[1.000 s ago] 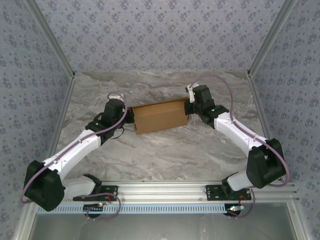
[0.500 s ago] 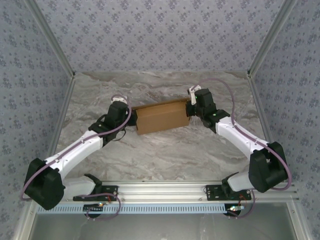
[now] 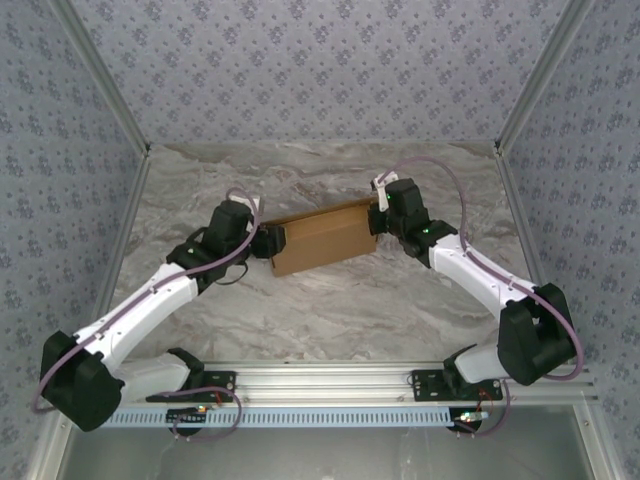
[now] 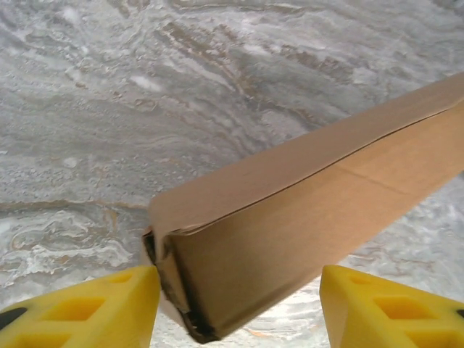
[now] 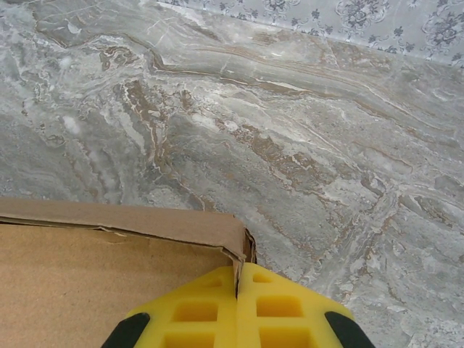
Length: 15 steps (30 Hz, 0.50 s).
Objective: Fold the paper box
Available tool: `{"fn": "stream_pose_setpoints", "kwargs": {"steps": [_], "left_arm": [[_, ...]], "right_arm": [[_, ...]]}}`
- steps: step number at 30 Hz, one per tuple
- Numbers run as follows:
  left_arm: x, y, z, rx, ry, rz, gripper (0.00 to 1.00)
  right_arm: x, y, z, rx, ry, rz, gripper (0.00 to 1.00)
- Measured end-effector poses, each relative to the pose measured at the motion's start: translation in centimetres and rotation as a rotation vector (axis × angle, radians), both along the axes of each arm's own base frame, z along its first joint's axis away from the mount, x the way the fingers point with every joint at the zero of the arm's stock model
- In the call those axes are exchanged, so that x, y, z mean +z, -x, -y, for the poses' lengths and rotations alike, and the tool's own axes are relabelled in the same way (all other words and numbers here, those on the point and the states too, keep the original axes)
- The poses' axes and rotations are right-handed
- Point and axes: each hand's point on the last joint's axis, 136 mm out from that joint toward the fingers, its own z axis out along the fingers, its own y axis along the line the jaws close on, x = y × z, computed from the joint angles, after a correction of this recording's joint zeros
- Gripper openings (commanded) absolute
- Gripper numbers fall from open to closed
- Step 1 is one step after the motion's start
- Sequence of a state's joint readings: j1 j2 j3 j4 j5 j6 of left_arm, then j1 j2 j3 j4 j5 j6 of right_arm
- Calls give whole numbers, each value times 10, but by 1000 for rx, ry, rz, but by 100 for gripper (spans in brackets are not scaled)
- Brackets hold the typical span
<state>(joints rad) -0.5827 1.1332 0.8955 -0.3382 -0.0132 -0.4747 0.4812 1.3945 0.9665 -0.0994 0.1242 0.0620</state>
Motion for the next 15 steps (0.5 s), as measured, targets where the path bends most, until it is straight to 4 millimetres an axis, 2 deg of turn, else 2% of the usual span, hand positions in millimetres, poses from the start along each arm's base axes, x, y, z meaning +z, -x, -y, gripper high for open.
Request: {"fn": "stream_pose_setpoints", "kwargs": {"steps": [6, 12, 15], "left_arm": [[16, -3, -6, 14, 71, 3, 70], [25, -22, -30, 130, 175, -10, 74], [27, -32, -34, 164, 239, -20, 74]], "right_arm": [[0, 0, 0, 1, 0, 0, 0], [0, 0, 0, 0, 1, 1, 0], [0, 0, -1, 1, 2, 1, 0]]}}
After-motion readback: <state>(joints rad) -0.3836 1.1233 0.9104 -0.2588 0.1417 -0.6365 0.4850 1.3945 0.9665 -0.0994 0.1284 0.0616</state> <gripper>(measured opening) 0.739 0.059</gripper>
